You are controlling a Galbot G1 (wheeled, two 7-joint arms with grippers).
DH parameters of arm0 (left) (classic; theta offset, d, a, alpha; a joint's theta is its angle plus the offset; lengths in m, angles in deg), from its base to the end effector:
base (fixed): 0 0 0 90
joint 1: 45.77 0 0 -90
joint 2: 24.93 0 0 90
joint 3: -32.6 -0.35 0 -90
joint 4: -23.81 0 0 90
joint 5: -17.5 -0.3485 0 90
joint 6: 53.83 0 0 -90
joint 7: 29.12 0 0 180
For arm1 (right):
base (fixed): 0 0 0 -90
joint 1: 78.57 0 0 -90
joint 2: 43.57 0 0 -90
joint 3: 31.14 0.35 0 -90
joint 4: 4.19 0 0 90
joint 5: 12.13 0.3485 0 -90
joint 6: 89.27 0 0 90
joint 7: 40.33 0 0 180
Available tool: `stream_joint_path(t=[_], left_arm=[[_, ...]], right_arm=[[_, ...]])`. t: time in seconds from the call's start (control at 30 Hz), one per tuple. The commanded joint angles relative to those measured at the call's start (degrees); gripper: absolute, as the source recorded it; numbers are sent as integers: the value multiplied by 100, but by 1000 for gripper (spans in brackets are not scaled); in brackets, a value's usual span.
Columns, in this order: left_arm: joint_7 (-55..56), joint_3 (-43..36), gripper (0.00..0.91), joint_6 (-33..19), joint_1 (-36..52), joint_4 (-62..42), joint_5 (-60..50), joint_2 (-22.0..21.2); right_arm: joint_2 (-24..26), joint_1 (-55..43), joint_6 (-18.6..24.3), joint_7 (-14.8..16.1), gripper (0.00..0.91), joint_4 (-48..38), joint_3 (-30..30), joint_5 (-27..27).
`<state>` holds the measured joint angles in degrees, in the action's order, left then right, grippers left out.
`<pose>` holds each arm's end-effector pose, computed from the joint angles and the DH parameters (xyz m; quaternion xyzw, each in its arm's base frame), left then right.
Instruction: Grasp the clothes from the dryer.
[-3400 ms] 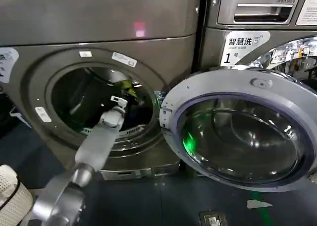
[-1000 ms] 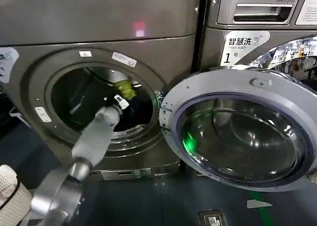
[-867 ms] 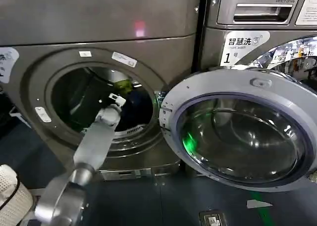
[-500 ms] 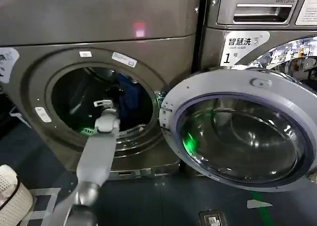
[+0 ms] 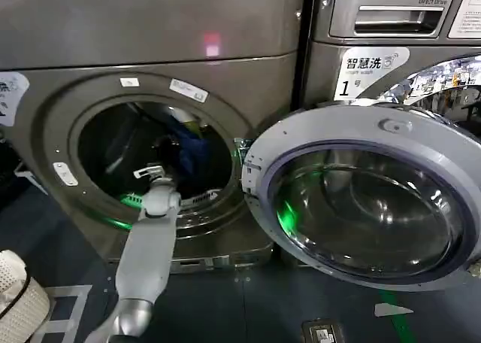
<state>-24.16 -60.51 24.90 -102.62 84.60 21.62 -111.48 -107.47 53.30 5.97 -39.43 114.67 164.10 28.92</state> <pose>0.5387 0.0148 -0.2694 -0.0337 0.9908 -0.0027 0.1312 -0.0822 -0.3444 0.0285 0.4572 0.7548 -0.3353 0.3298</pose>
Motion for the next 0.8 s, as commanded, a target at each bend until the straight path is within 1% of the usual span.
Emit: stream_joint_path(t=[0.03, 0.07, 0.17, 0.8], left_arm=[[3, 34, 0, -13, -77, 100, 37, -2], [-4, 33, 0, -6, -79, 104, 38, -4], [-22, 31, 0, -5, -90, 92, 32, 0], [-168, 3, 0, 29, -37, -31, -12, 7]], right_arm=[[-3, -20, -136, 10, 907, 25, 61, 8], [0, -28, -221, -11, 907, 25, 74, 14], [4, -32, -266, -28, 907, 21, 80, 1], [49, -57, -322, -15, 907, 22, 59, -34]])
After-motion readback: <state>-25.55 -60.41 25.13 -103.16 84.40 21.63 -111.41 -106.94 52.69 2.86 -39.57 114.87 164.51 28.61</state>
